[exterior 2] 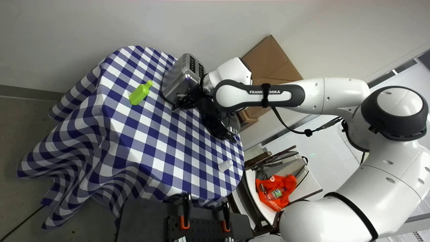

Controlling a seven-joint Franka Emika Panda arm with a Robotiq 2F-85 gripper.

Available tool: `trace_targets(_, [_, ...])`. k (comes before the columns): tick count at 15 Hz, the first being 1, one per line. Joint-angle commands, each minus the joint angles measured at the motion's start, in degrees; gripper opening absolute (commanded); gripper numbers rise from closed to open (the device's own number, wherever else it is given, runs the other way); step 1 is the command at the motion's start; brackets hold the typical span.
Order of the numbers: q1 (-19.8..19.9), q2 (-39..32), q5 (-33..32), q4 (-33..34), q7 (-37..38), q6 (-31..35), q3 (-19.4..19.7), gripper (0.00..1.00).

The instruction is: Turn off the switch of the toaster

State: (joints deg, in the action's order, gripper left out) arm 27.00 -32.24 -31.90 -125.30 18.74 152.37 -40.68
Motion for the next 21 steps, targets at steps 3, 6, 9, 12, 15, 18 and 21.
trace_targets(3, [22.0,12.5,24.9,-6.2,-3.5,-12.8,-20.7,0.00])
trace_targets(6, [34.4,20.1,36.2,-7.7,-3.6,-17.5,-32.2,0.00])
trace_targets(9, [47.1,27.1,44.8,-7.3,-4.3,-22.3,-43.3,0.00])
trace_targets(12, [56.5,30.5,47.5,-5.5,-3.0,-27.2,-51.2,0.00])
trace_targets(15, [61.1,28.6,44.1,-5.1,0.0,-28.3,-55.4,0.00])
trace_targets(18, [65.1,24.5,40.1,-5.9,3.2,-26.6,-60.3,0.26])
trace_targets(21, [64.9,26.0,40.2,-6.1,2.8,-26.2,-60.3,0.15])
